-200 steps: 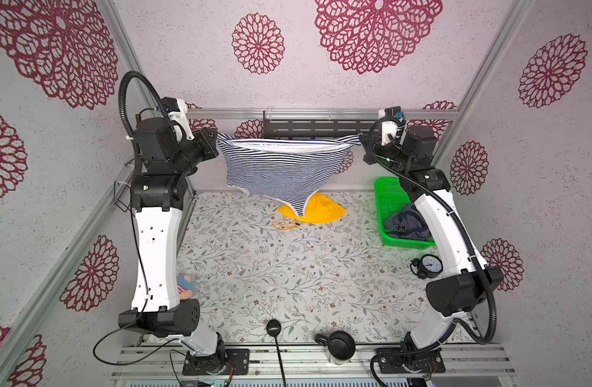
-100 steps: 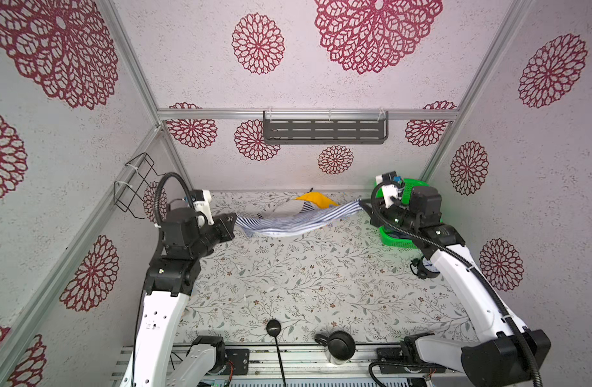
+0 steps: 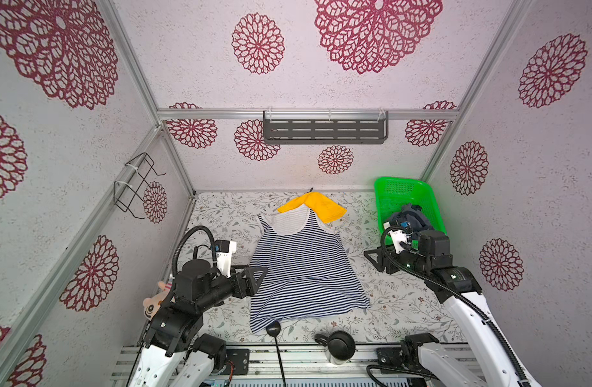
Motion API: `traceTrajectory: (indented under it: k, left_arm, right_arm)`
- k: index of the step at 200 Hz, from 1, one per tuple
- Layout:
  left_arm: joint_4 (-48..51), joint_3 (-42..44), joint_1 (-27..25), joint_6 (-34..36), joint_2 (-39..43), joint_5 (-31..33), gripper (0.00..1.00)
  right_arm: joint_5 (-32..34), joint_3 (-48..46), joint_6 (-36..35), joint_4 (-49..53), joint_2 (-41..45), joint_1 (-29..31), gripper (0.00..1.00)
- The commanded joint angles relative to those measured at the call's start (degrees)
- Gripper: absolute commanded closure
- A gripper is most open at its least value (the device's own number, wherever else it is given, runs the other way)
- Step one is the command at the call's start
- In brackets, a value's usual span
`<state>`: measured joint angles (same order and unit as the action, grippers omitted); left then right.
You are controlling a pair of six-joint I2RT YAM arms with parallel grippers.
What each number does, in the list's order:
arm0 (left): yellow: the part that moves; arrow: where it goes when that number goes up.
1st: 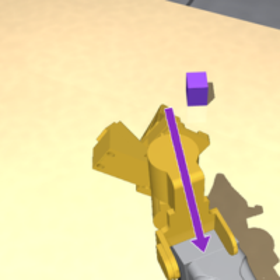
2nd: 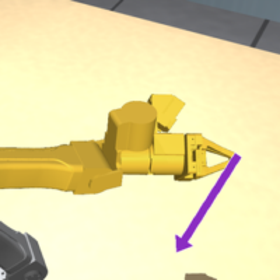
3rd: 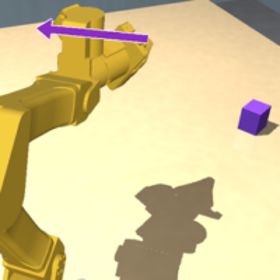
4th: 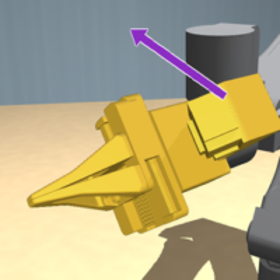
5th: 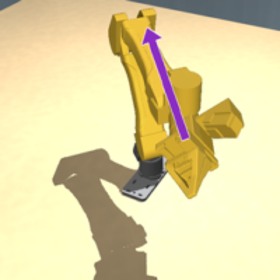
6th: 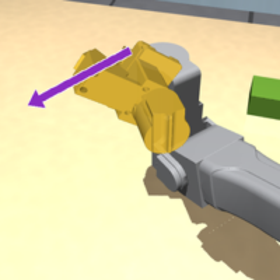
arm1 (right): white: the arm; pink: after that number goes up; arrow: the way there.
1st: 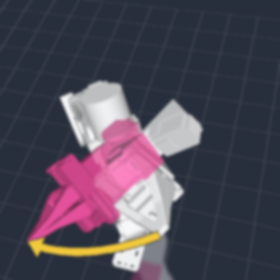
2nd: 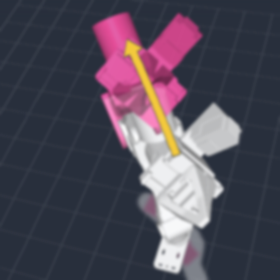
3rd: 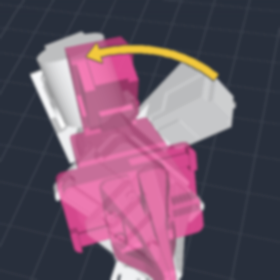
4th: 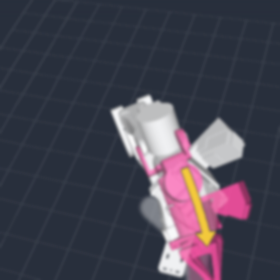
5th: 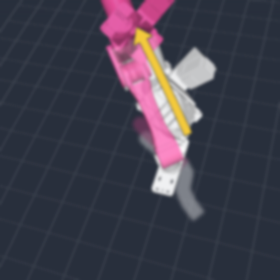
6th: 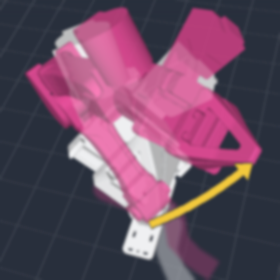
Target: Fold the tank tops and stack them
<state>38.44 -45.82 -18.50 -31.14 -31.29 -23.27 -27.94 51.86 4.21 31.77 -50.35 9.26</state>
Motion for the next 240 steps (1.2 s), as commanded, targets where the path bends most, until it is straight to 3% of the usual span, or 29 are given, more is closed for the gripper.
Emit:
traceTrajectory:
  k: [1,13,27,47,87,120,189,240]
  left_arm:
    - [-2.4,-2.2,-0.1,4.8,-8.7,3.2,0.20]
    - [-2.2,-5.1,-0.1,6.1,-17.6,7.2,0.24]
    - [-3.5,-9.8,0.1,6.7,-28.3,12.8,0.29]
    - [-6.2,-18.4,2.1,7.0,-42.1,18.8,0.43]
    - [-13.7,-33.1,7.4,6.0,-65.8,19.9,0.67]
    - [-13.4,-43.8,9.8,6.4,-82.8,20.5,0.78]
    - [-15.8,-52.9,10.6,4.7,-100.1,15.4,0.75]
    - [-11.0,-57.8,11.5,1.3,-105.8,20.2,0.73]
  right_arm:
    - [5.3,3.4,1.6,0.1,-5.1,-0.1,0.39]
    - [9.6,5.7,2.0,0.3,-10.3,2.1,0.48]
    - [17.9,8.3,3.1,0.1,-15.5,6.7,0.51]
    - [26.5,10.9,9.6,-0.7,-22.0,12.1,0.63]
    - [26.2,4.5,17.9,-6.4,-26.1,16.0,0.70]
    - [26.4,0.3,20.5,-8.7,-28.2,18.3,0.74]
    - [25.6,-7.9,25.7,-10.2,-28.2,22.3,0.81]
    - [29.0,-12.0,27.0,-7.0,-28.9,22.2,0.91]
